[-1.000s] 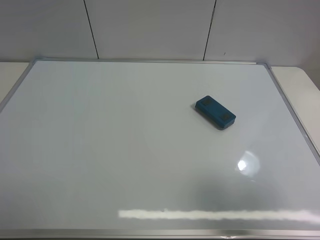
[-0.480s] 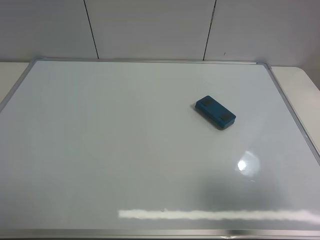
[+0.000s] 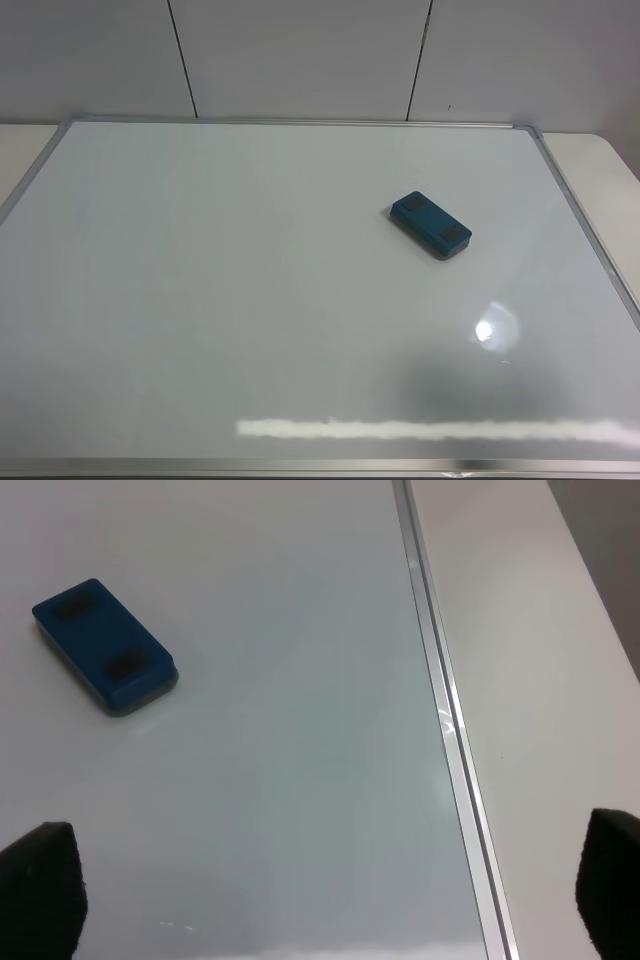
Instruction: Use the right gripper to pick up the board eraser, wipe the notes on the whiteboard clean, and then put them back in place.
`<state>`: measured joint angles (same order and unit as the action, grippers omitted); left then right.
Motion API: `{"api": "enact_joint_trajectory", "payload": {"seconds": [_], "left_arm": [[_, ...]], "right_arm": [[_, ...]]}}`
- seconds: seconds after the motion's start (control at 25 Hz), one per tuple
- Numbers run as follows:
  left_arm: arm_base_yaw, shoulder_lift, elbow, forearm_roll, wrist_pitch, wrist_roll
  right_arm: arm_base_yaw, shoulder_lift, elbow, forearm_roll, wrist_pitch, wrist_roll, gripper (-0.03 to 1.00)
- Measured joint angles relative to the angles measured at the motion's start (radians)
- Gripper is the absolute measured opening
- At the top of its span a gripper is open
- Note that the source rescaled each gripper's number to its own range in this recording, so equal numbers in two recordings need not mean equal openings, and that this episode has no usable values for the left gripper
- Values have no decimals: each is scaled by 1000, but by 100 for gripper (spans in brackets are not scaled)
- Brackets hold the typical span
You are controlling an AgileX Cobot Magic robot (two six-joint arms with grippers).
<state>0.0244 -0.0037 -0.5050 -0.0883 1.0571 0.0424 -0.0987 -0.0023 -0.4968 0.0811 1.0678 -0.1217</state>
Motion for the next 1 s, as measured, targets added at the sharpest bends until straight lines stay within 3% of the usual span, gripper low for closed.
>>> {"api": "enact_joint_trajectory", "payload": {"seconds": [1.0], "left_arm": [[0, 0, 0, 0, 0, 0]], "right_arm": [[0, 0, 0, -7, 0, 1, 96]]}}
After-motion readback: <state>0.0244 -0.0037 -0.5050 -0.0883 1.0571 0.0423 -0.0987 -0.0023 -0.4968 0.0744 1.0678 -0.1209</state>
